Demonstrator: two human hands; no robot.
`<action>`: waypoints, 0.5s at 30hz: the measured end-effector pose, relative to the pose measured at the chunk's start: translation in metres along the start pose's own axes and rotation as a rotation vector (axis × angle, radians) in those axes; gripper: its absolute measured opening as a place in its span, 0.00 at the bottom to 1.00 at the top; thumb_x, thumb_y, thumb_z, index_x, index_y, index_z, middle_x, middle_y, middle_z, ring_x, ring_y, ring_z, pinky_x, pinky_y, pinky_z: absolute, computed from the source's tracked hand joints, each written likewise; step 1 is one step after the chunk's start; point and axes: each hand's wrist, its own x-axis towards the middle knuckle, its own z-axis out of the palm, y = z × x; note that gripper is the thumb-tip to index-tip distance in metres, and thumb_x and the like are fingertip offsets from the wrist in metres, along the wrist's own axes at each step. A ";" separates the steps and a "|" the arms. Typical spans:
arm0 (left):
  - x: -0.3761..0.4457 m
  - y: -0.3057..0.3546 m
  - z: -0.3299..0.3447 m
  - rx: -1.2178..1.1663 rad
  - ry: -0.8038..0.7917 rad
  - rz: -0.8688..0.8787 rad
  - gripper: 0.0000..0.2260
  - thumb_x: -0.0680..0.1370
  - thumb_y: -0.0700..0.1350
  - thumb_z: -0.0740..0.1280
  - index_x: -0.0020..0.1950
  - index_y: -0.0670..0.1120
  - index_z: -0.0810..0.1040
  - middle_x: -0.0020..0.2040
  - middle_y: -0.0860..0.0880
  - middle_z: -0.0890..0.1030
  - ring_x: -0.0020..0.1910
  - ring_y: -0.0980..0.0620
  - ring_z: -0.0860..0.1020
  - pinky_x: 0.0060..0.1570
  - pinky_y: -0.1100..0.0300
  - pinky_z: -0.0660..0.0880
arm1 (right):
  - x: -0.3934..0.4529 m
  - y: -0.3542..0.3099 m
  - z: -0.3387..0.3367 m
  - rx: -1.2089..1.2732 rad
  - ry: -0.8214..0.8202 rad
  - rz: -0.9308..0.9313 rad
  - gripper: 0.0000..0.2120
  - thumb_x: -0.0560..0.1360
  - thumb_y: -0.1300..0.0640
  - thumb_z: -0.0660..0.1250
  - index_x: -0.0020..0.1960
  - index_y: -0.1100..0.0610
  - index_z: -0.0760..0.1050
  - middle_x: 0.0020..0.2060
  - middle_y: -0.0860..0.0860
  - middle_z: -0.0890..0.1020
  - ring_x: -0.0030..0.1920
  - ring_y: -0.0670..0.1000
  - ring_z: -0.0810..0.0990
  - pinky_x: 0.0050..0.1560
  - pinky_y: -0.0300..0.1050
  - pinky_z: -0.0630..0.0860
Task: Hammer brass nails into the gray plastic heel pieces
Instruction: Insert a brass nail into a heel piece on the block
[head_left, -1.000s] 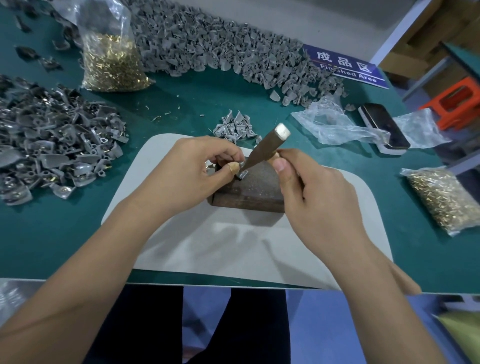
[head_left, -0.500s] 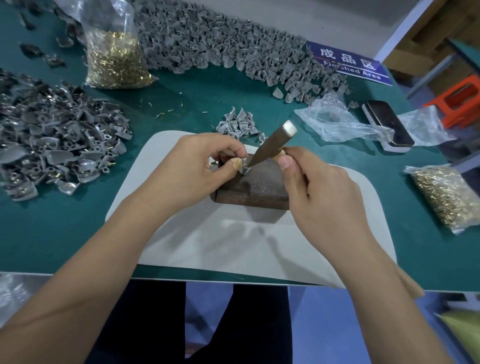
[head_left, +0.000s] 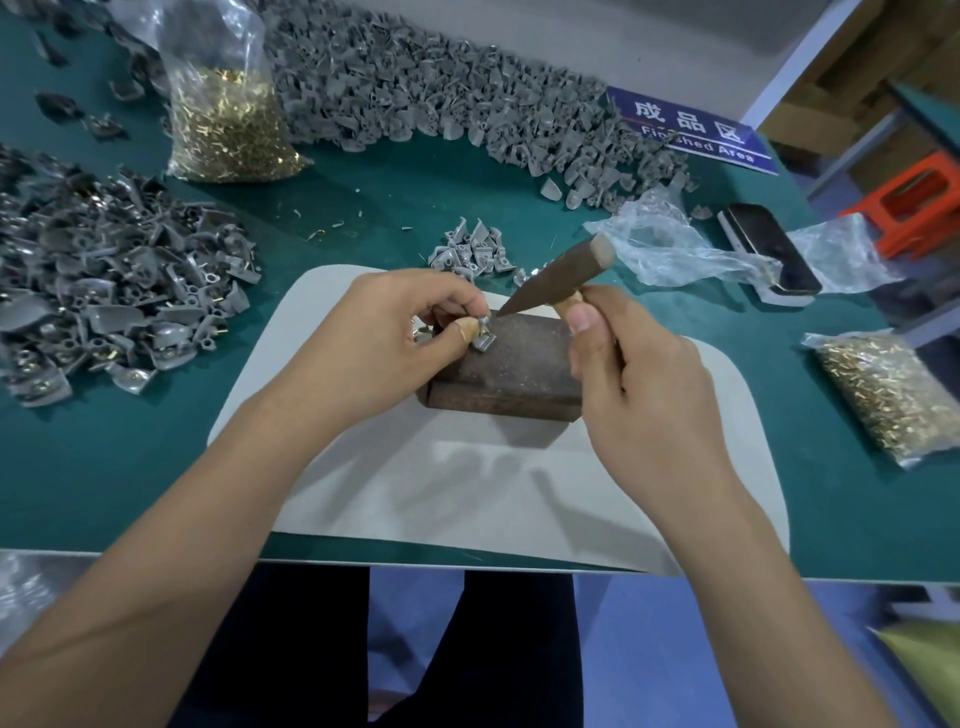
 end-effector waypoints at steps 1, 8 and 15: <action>0.000 0.000 0.000 0.000 0.000 0.000 0.08 0.77 0.40 0.72 0.50 0.52 0.83 0.45 0.61 0.83 0.46 0.62 0.80 0.47 0.74 0.71 | 0.001 -0.001 -0.001 -0.004 -0.018 0.000 0.15 0.86 0.43 0.50 0.57 0.46 0.74 0.35 0.47 0.79 0.37 0.54 0.77 0.38 0.54 0.74; 0.000 0.001 0.000 -0.003 0.004 -0.005 0.07 0.77 0.39 0.72 0.50 0.51 0.84 0.44 0.58 0.84 0.46 0.60 0.80 0.47 0.71 0.73 | 0.003 -0.004 -0.001 -0.054 -0.062 -0.016 0.17 0.86 0.43 0.50 0.58 0.47 0.75 0.35 0.48 0.79 0.38 0.57 0.77 0.37 0.54 0.73; 0.000 0.000 0.000 0.006 0.004 0.000 0.07 0.77 0.38 0.72 0.50 0.50 0.84 0.43 0.58 0.84 0.45 0.61 0.80 0.47 0.73 0.72 | 0.003 -0.004 0.001 -0.079 -0.056 -0.033 0.19 0.86 0.42 0.49 0.60 0.48 0.76 0.34 0.47 0.78 0.37 0.58 0.76 0.36 0.53 0.70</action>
